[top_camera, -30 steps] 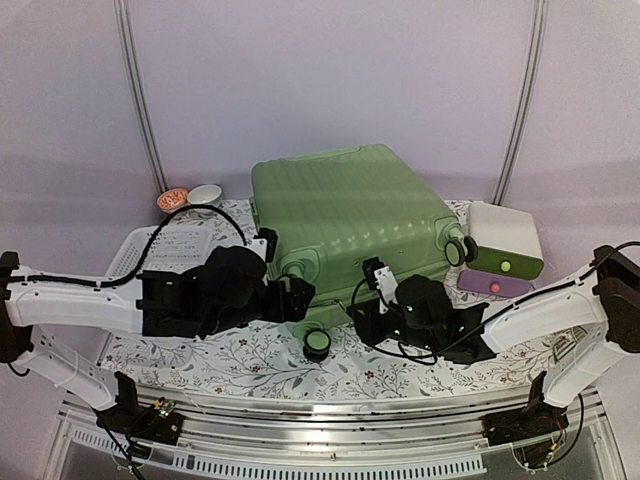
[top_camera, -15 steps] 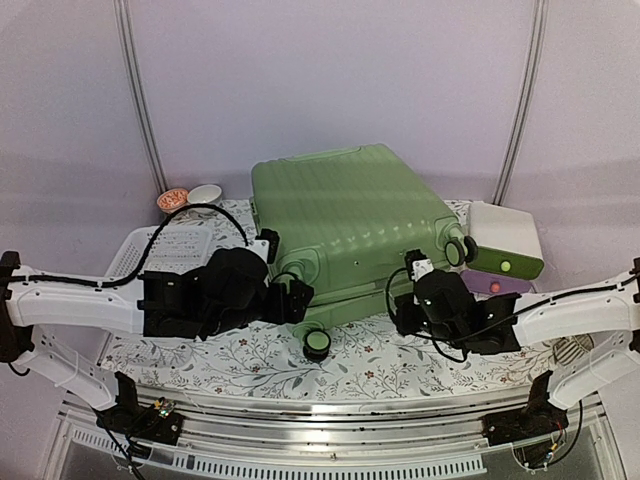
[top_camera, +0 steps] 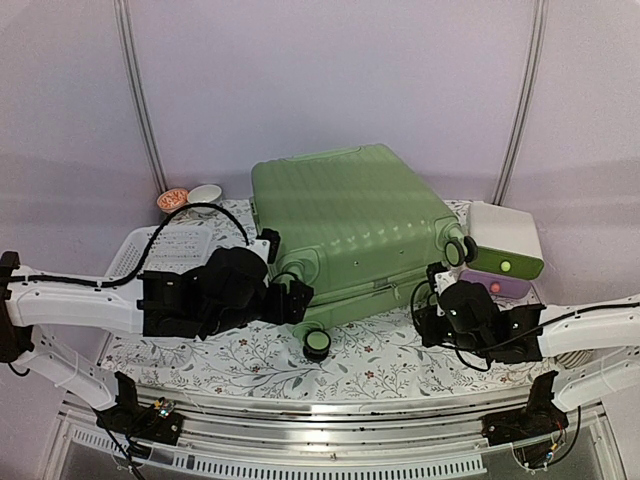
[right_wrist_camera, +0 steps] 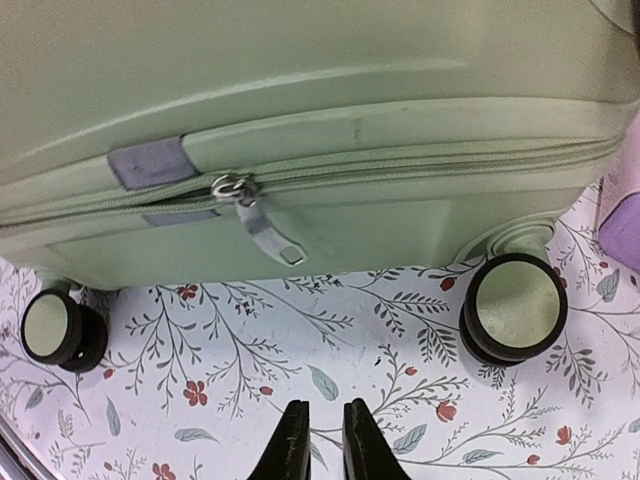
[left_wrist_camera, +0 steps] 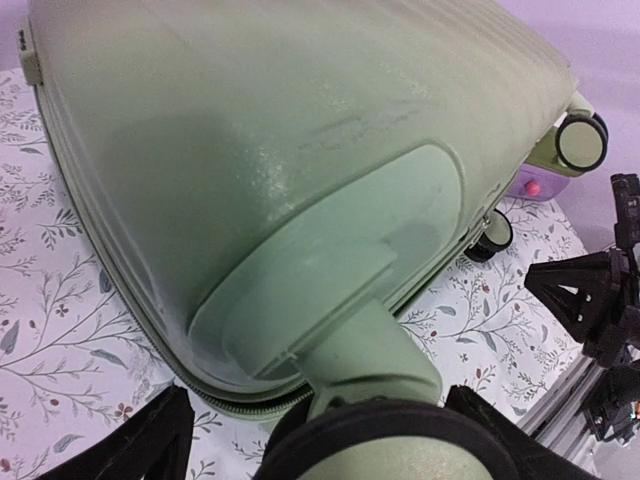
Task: Open, take out, and arrange the luggage
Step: Unzip the zipper of the luggage.
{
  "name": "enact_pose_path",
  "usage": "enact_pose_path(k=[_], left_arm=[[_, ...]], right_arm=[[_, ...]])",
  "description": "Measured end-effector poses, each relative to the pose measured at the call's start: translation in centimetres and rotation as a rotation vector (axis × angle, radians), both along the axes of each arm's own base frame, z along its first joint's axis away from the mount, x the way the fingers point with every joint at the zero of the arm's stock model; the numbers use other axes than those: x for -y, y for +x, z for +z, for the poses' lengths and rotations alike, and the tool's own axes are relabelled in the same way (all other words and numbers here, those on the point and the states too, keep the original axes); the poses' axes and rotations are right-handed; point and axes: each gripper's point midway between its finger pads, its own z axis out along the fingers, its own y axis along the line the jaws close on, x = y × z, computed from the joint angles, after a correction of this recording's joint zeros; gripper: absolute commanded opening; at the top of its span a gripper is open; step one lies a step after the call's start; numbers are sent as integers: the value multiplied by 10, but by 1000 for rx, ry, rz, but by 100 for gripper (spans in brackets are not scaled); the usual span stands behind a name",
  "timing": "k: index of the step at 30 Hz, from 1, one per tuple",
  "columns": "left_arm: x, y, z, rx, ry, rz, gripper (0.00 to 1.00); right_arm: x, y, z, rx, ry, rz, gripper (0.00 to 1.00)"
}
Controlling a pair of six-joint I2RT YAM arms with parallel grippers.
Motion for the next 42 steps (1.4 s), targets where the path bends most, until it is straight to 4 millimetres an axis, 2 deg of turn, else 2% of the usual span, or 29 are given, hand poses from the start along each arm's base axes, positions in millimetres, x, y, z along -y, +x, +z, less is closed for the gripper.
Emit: enact_pose_path(k=[1, 5, 11, 19, 24, 31, 35, 42], left_arm=[[0, 0, 0, 0, 0, 0, 88], [0, 0, 0, -1, 0, -3, 88], [0, 0, -1, -2, 4, -6, 88], [-3, 0, 2, -5, -1, -15, 87], [-10, -1, 1, -37, -37, -47, 80], [-36, 5, 3, -36, -62, -15, 79], [-38, 6, 5, -33, -65, -11, 79], [-37, 5, 4, -32, -70, -19, 79]], right_arm=[[-2, -2, -1, -5, -2, 19, 24], [-10, -6, -3, -20, -14, 80, 36], [-16, -10, -9, -46, -19, 127, 48], [-12, -5, -12, -80, 5, 125, 71], [-14, -6, -10, -84, 18, 136, 71], [-17, -5, -7, -85, 32, 144, 64], [-25, -2, -3, -72, 65, 154, 58], [-49, 0, 16, 30, 197, 204, 54]])
